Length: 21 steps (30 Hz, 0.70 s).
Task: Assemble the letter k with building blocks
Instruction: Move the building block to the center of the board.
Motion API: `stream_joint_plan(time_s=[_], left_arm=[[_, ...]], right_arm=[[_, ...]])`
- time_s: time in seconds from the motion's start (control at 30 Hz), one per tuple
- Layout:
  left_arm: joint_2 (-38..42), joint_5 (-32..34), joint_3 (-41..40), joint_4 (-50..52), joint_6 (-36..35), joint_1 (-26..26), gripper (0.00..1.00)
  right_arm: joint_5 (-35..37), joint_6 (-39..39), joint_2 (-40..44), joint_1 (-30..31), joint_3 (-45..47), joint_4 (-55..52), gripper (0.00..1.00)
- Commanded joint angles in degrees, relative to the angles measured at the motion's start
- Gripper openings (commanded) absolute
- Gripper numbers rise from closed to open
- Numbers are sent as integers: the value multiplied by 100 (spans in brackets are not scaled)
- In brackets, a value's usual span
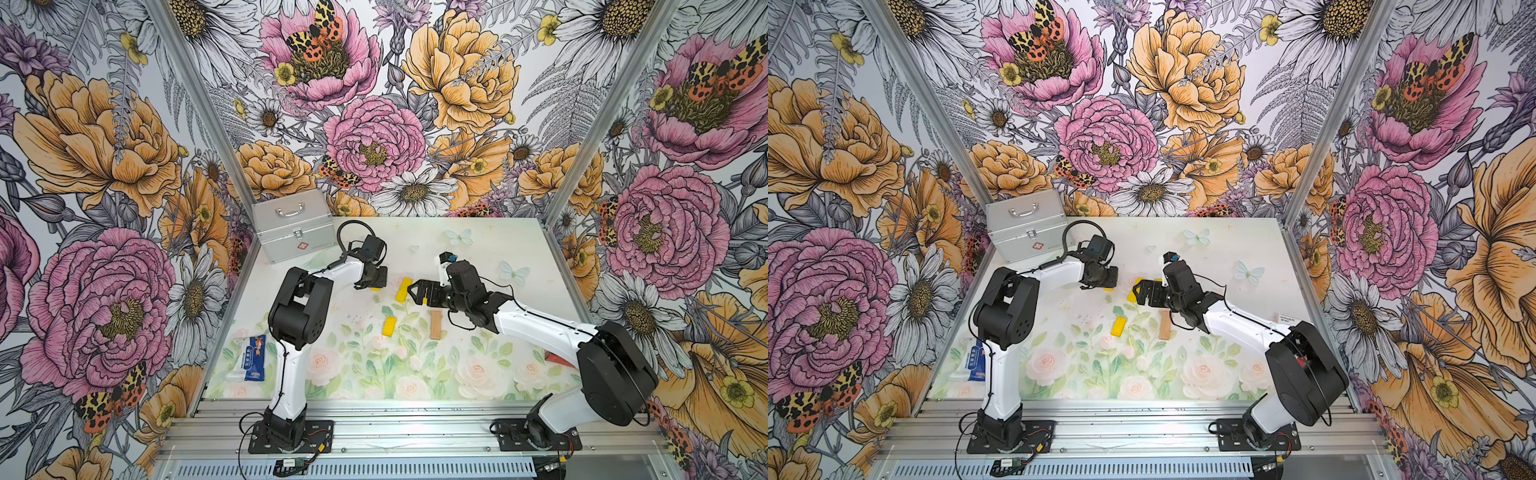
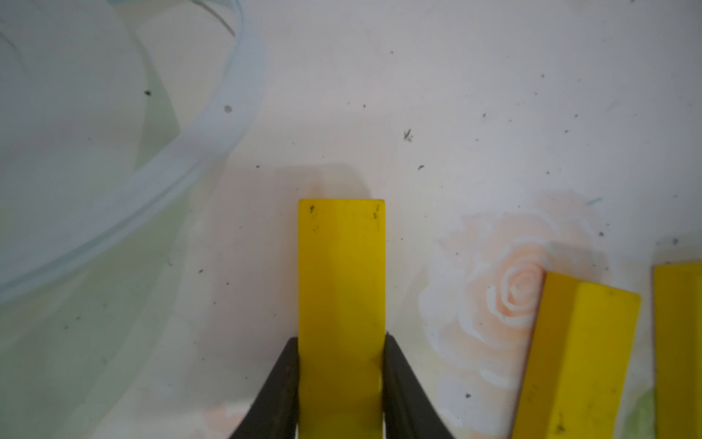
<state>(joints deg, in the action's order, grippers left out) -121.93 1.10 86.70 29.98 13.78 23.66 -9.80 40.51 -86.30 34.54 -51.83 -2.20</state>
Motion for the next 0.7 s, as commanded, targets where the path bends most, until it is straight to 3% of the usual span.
stream_joint_plan(time_s=[0.0,0.47,0.67], left_arm=[[-255,-233,319,196,118,-65,15],[-603,234,754,549,426,-81,14],[-604,276,785,554,489,-73,24]], right_arm=[[-64,-50,-101,-18,-87,162,99],[-172,-61,-306,-31,-244,202,99],[-180,-61,-299,-35,-205,210,99]])
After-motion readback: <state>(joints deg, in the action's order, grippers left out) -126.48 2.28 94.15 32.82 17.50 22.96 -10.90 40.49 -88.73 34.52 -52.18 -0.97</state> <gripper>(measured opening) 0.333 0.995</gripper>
